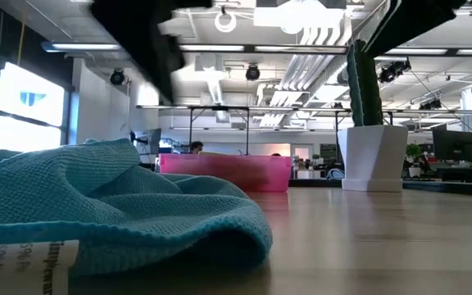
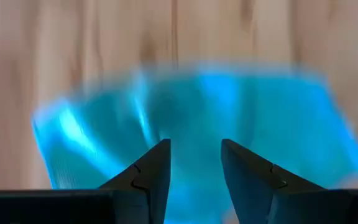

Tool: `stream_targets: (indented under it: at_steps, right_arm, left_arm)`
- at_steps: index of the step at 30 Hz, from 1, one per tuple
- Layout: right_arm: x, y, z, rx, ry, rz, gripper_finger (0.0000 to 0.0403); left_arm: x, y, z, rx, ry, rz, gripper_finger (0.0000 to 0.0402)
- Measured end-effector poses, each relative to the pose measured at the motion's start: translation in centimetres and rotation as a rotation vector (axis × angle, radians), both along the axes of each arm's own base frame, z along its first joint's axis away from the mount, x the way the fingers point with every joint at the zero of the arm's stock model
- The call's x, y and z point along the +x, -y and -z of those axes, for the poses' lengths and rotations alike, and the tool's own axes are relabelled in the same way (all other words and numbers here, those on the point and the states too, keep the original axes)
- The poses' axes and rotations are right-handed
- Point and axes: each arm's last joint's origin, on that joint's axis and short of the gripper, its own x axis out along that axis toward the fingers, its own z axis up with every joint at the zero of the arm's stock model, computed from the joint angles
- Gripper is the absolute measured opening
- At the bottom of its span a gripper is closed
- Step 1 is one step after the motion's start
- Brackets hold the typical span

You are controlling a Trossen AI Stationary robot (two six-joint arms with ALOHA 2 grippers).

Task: Fold microfiber towels
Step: Fold the bottom blue microfiber cloth

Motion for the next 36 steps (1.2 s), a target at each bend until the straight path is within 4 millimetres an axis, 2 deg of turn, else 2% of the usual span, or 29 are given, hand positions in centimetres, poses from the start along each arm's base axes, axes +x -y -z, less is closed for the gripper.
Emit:
stream_targets:
  at_steps: [3, 5, 10, 14, 19, 26, 32, 36]
  right_arm:
    - [0.7, 0.6, 2.4, 0.097, 0.16, -0.116, 0.0171]
    - [1.6, 1.0, 4.0, 0.16, 0.266, -0.211, 0.0171]
    - [3.9, 2.3, 6.8, 0.304, 0.524, -0.397, 0.0171]
    - [5.3, 2.9, 8.6, 0.332, 0.543, -0.424, 0.0171]
    - [6.6, 2.4, 9.6, 0.336, 0.5, -0.436, 0.0171]
    - [6.3, 2.2, 10.1, 0.419, 0.425, -0.389, 0.0171]
    - [5.6, 2.1, 10.7, 0.536, 0.333, -0.358, 0.0171]
    - [5.1, 1.5, 10.3, 0.605, 0.323, -0.323, 0.0171]
  left_arm:
    - [-2.8, 1.4, 1.1, 0.016, -0.229, -0.059, 0.0131]
    - [-4.2, 2.4, 1.8, 0.032, -0.31, -0.095, 0.0131]
    - [-6.0, 4.0, 3.8, 0.041, -0.338, -0.152, 0.0131]
    - [-5.9, 3.9, 6.1, 0.063, -0.282, -0.175, 0.0131]
    - [-4.3, 2.9, 7.8, 0.08, -0.202, -0.172, 0.0131]
    - [0.1, -0.1, 8.8, 0.07, 0.029, -0.112, 0.0131]
    - [3.7, -4.4, 8.4, 0.082, 0.218, -0.158, 0.0131]
    - [4.5, -6.4, 7.4, 0.096, 0.234, -0.151, 0.0131]
